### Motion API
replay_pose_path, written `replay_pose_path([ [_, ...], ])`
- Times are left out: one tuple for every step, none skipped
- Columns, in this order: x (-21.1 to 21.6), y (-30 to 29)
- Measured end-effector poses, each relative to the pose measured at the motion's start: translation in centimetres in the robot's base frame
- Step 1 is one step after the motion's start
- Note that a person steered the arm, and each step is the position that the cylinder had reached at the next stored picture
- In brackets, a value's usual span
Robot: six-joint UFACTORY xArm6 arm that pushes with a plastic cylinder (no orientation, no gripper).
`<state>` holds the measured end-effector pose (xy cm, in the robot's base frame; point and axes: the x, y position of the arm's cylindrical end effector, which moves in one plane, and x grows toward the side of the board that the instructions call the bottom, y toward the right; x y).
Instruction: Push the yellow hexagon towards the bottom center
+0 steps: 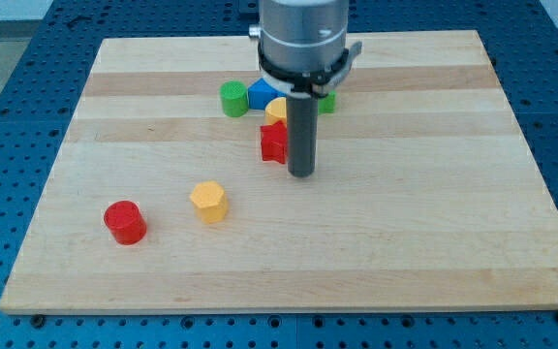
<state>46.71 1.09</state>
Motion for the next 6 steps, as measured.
replay_pose_path([
  [6.0,0.4],
  [6.9,-1.8],
  [6.5,-3.4],
  [3.8,-3.9],
  [3.0,-4.3],
  [1.0,-5.6],
])
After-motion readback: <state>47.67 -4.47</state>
